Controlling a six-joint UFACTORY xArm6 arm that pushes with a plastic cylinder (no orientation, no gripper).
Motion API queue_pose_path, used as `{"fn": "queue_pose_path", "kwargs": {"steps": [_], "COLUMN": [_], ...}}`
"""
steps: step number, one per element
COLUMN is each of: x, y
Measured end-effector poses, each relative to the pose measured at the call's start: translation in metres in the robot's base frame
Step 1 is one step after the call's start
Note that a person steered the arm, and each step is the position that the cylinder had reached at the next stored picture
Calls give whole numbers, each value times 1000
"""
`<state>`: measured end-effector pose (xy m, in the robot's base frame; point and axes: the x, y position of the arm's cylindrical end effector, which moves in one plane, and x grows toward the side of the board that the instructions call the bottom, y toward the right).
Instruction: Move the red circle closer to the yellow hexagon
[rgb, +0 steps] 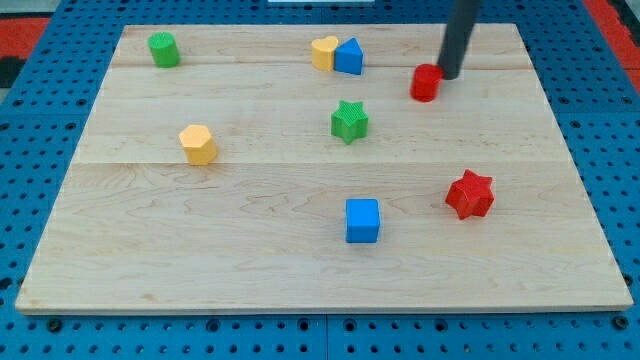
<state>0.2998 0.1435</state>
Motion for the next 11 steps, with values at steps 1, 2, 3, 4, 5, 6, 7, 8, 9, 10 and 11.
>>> {"fn": "queue_pose_path", "kwargs": {"steps": [1,2,3,4,5,6,7,8,9,10,11], "x": [28,57,69,48,33,33,31,17,13,3,7], "y": [-40,-30,-42,-55,-74,-121,-170,-189,-185,-194,-233]}}
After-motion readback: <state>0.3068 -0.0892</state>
